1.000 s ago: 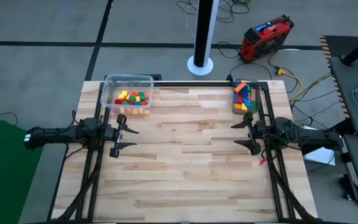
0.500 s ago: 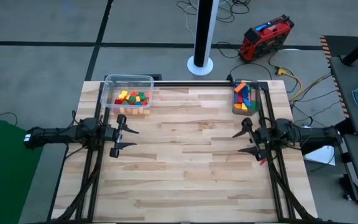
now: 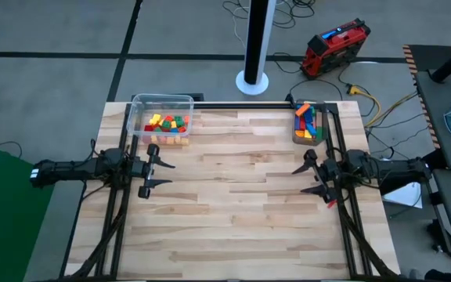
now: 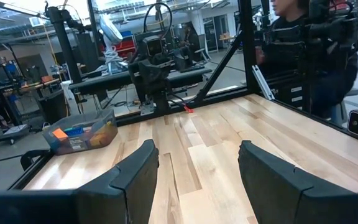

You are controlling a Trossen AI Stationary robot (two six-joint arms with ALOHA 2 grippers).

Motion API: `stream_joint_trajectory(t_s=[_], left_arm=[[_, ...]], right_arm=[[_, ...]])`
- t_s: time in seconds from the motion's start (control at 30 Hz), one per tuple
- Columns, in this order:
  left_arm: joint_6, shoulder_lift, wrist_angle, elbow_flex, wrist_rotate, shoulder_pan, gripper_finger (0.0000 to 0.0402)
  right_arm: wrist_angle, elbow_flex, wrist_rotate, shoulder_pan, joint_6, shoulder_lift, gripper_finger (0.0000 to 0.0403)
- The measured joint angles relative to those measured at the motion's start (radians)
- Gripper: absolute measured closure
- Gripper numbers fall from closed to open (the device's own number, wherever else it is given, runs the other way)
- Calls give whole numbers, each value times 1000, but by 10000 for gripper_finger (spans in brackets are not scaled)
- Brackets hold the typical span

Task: Sort blocks by size
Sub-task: Return to Home Position

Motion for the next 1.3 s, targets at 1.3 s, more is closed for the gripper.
stream_joint_trajectory(t_s=[1.3], left_arm=[[0, 0, 0, 0, 0, 0, 203]], right_arm=[[3, 0, 0, 0, 68, 0, 94]])
